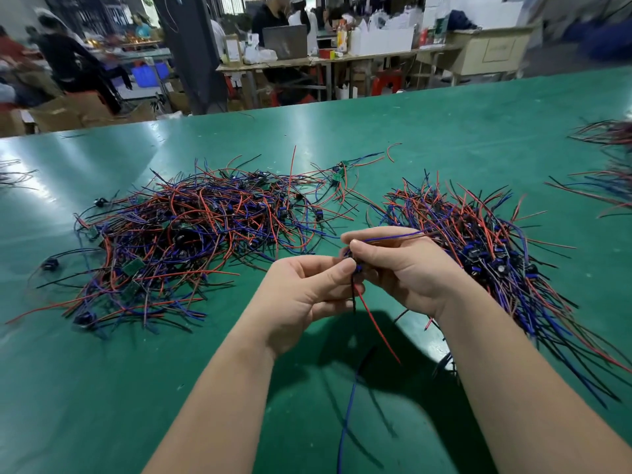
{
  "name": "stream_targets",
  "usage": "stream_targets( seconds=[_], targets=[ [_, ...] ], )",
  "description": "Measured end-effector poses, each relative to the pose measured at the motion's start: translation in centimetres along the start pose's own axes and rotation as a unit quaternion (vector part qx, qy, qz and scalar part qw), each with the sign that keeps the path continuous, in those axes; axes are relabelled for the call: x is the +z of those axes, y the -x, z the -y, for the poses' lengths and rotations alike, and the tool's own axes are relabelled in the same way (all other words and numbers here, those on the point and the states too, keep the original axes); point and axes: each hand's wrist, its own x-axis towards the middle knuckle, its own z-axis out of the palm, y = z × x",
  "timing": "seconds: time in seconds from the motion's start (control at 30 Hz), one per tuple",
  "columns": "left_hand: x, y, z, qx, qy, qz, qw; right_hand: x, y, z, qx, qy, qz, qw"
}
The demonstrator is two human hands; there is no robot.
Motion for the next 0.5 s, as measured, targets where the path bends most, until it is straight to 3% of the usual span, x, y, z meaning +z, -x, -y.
stream_targets(
  seconds=[0.2,0.33,0.5],
  targets=[
    [0.6,-0.3,0.5,0.022,0.022,-0.039,0.999,0.0,-0.3,0.0,-0.012,-0.005,-0.06,0.998],
    [0.6,-0.2,0.3,0.028,-0.029,-0.041,0.998,-0.2,-0.4,0.0,-0.021,-0.017,-0.073,0.997],
    [0.8,0.1,0.7,-0.019,-0.112,0.022,0.993,-1.1,-0.8,0.5,-0.066,-0.028,-0.164,0.984]
  ],
)
